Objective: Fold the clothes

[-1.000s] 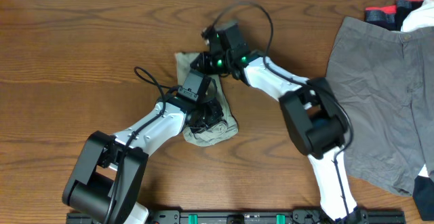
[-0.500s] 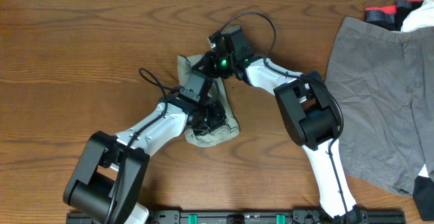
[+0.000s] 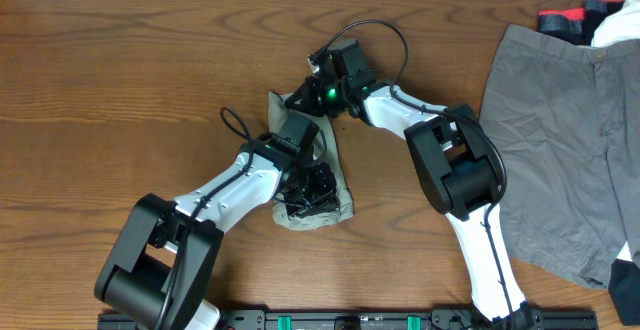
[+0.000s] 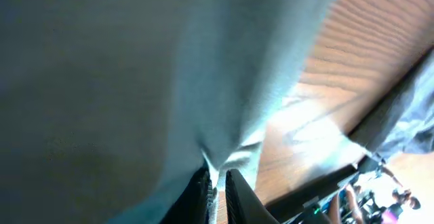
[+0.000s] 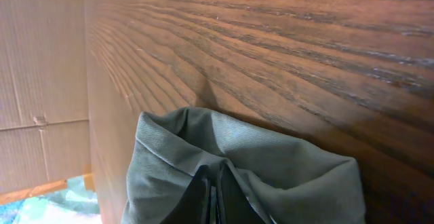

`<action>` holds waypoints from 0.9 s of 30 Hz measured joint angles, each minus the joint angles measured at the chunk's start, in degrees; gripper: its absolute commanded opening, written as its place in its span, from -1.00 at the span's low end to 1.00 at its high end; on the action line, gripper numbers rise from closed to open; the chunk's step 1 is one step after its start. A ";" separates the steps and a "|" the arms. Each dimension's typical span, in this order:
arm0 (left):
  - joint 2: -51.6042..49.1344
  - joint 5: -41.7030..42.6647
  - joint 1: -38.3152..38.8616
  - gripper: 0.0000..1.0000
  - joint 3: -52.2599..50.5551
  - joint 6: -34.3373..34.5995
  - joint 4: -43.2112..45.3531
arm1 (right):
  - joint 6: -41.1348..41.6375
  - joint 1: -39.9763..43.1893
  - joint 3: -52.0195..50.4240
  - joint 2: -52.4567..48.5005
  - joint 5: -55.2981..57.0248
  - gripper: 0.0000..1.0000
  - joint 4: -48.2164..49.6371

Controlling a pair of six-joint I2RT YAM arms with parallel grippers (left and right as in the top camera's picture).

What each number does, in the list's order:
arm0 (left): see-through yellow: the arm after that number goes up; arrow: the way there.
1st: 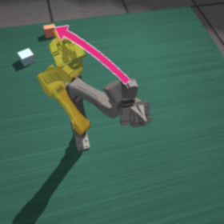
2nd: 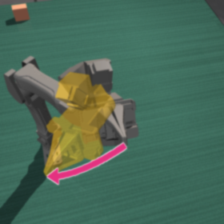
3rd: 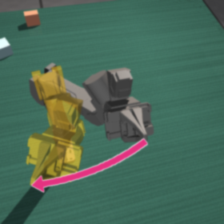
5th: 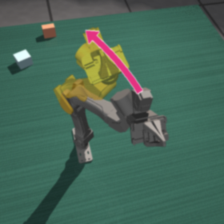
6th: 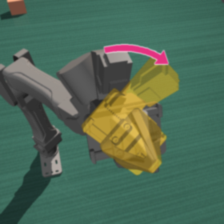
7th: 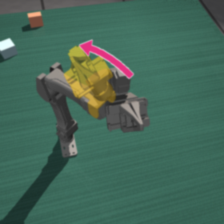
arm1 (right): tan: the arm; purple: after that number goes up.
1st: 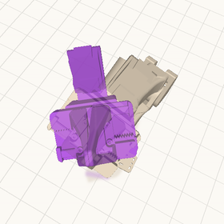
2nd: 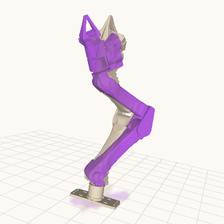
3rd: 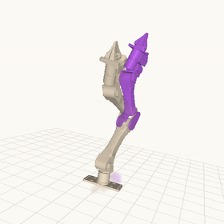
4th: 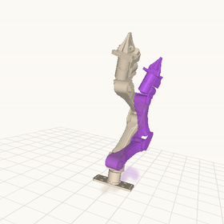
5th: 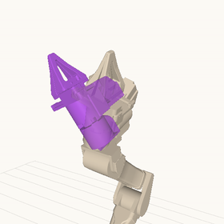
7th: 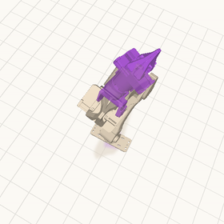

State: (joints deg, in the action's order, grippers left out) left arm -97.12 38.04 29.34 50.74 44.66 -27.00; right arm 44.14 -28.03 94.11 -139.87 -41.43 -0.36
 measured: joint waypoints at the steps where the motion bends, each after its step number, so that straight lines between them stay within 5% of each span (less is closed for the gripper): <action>1: 0.52 0.17 -0.02 -0.66 0.11 -0.74 -0.17 | 0.00 0.02 0.00 -0.02 -0.02 -0.90 0.00; 7: 10.45 0.90 -1.84 -0.50 1.20 -4.74 -1.22 | -0.46 0.55 0.00 -0.02 -0.44 -0.88 0.20; 15: 23.85 -5.25 -12.04 0.14 2.73 -10.10 -10.91 | -7.89 4.26 -0.17 2.51 0.26 -0.59 -2.16; 20: 23.50 -7.82 -18.71 0.43 2.54 -13.99 -13.35 | -15.58 8.15 -0.44 10.93 1.51 -0.18 -8.48; 27: 14.73 -7.15 -22.84 0.58 1.95 -19.96 -10.93 | -26.05 10.10 -0.39 22.82 1.79 0.01 -18.34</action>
State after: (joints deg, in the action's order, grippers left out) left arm -82.39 30.89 6.50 52.69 24.71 -37.93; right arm 18.09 -17.93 93.71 -117.05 -39.64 -18.70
